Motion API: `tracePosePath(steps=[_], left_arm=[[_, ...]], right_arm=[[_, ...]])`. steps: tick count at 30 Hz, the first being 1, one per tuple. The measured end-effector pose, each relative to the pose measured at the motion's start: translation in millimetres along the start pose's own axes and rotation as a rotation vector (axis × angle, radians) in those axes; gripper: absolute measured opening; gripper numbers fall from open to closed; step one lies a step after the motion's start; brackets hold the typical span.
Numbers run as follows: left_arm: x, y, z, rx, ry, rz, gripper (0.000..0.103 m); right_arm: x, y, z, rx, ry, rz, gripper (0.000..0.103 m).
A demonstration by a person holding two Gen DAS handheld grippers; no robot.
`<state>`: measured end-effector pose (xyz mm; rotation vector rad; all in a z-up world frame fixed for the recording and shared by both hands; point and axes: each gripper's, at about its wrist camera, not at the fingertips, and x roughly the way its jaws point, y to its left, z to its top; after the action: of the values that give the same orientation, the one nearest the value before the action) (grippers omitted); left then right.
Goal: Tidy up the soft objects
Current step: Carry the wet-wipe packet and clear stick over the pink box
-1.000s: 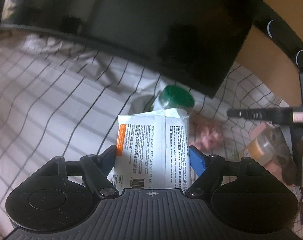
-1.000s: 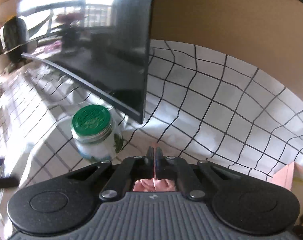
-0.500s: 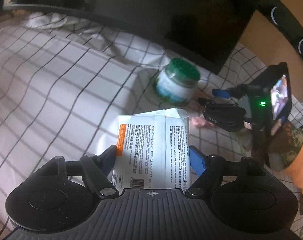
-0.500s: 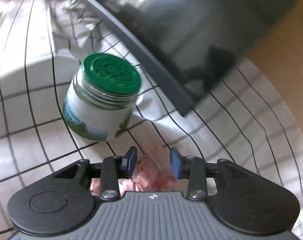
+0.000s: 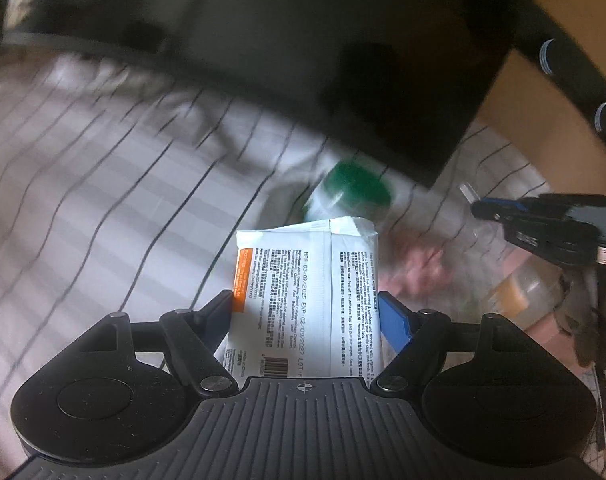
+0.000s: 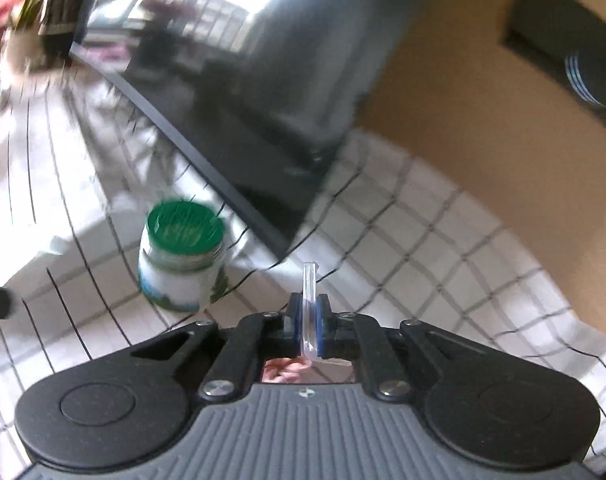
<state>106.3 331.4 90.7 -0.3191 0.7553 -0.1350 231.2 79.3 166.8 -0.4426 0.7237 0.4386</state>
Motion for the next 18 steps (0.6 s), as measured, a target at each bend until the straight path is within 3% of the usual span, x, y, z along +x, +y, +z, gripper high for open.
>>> tracePosePath(steps=[10,14,18], left_arm=[[15,-110,72,0.254,-0.108,-0.061,0.081],[28,-162,86,0.324,-0.117,-0.108,0.081],[47,-223,86,0.391,-0.088,-0.206,0.081]], right_arm=[[-85,-90,4,0.139,-0.167,-0.142,0.006],[-117,-128,-17,0.192,-0.202,-0.227,0.006],[-140,-162,-48,0.251,-0.2,-0.32,0.006]])
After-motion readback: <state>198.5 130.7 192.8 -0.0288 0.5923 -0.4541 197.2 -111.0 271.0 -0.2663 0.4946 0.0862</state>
